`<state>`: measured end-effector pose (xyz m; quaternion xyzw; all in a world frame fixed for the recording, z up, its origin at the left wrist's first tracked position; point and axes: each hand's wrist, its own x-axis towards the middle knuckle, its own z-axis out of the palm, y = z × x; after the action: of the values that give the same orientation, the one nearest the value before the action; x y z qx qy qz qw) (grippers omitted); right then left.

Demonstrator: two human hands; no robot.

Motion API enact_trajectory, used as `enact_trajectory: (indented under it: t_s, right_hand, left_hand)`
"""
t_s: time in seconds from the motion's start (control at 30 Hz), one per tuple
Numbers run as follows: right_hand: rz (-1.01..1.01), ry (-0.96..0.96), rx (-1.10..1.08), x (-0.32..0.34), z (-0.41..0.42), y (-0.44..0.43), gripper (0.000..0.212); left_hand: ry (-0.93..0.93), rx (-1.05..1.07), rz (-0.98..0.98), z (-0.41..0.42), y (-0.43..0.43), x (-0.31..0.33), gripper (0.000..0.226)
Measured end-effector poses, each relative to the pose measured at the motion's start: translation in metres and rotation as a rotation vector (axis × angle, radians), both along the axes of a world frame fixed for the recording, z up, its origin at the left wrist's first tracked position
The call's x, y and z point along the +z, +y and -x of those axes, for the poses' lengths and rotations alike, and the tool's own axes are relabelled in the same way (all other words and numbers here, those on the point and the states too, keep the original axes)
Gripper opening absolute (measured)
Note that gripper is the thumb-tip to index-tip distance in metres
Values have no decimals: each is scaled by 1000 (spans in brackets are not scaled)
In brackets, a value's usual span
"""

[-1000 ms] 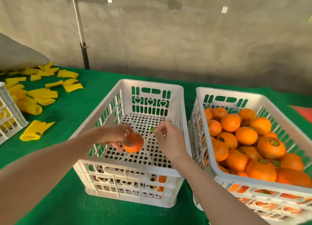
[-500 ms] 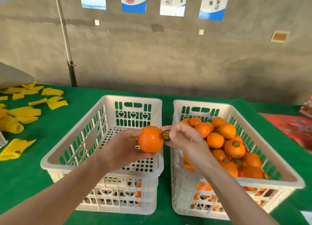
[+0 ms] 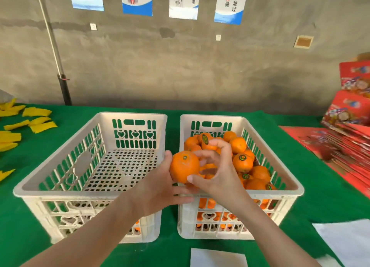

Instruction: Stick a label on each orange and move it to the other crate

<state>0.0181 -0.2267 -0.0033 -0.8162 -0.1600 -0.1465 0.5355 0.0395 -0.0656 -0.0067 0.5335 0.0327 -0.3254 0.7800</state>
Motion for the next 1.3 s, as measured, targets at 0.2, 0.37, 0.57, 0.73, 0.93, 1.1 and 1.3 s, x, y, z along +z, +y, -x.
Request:
enact_trajectory:
  t_s: [0.2,0.37,0.57,0.73,0.93,1.1,1.3]
  right_hand:
    - [-179,145,73,8,6,-25,50]
    - [-43,117,161,19,12,-37,13]
    - [440,14,228,26,13,-35,10]
    - [545,-11,246,30,9,-37,11]
    - [601,-141,163,22,10,-35,14]
    - [364,-6,77,-7,16,-35,29]
    - [110,78,149,-47,25,-36,74]
  left_hand:
    - [-53,197,190,15,-19,-1,56]
    - [-31,279,163,22,-25,-2,56]
    - [-81,250,157,25,-32,-5,62]
    - [-92,221,132,26,-36,-6,65]
    - [-134,187,143,27,-38,-13,52]
    - [-174,209,60,29,-38,-24,50]
    - [-344,117,-107,24,-50,-34,62]
